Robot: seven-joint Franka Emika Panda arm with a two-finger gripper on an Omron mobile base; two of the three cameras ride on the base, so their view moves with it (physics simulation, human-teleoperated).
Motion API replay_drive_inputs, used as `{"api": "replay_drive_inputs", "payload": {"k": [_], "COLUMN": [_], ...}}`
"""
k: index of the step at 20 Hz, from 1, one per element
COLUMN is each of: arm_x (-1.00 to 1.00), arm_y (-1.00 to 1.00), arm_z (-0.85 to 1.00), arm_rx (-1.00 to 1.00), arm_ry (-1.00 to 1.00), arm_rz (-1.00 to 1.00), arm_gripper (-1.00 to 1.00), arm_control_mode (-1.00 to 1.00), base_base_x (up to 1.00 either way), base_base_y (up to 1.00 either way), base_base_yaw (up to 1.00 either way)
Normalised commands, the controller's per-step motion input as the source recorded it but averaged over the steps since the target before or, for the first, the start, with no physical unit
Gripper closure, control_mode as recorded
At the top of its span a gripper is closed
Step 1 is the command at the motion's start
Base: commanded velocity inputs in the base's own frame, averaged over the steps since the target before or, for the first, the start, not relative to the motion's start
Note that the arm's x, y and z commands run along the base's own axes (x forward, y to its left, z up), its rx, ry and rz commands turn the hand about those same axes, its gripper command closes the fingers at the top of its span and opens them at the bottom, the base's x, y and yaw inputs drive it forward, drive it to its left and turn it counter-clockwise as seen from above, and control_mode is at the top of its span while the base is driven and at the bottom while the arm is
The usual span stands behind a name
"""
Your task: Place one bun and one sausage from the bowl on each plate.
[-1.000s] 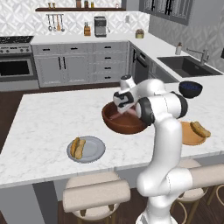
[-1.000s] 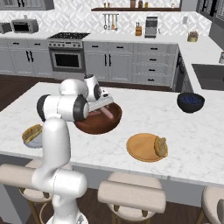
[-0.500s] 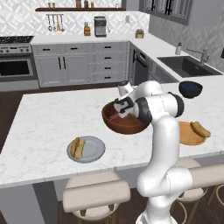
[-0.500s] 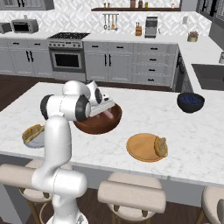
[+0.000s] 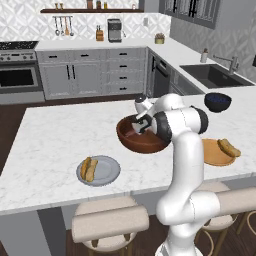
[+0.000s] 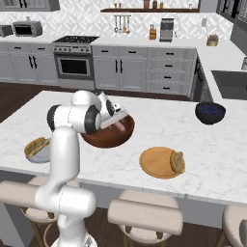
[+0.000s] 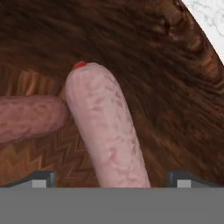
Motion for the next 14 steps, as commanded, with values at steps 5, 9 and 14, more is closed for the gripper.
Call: {"api": "replay_drive_inputs", "payload": {"k": [5, 9, 14], "arm_x": [0.21, 0.03, -0.06], "arm_y": [-0.15, -0.03, 0.00], "arm_z": [-0.09, -0.13, -0.01], "arm_rx": [-0.12, -0.04, 0.00], "arm_ry": [0.00, -0.01, -0.08], "arm_rz": [0.00, 0.00, 0.00], "arm_gripper": [-1.00, -1.00, 1.00], "arm_control_mode": [-1.00, -1.00, -1.00], "base_base_x": [0.00, 0.00, 0.00], "base_base_y": [0.00, 0.00, 0.00], "base_base_yaw": [0.00, 0.00, 0.00]}}
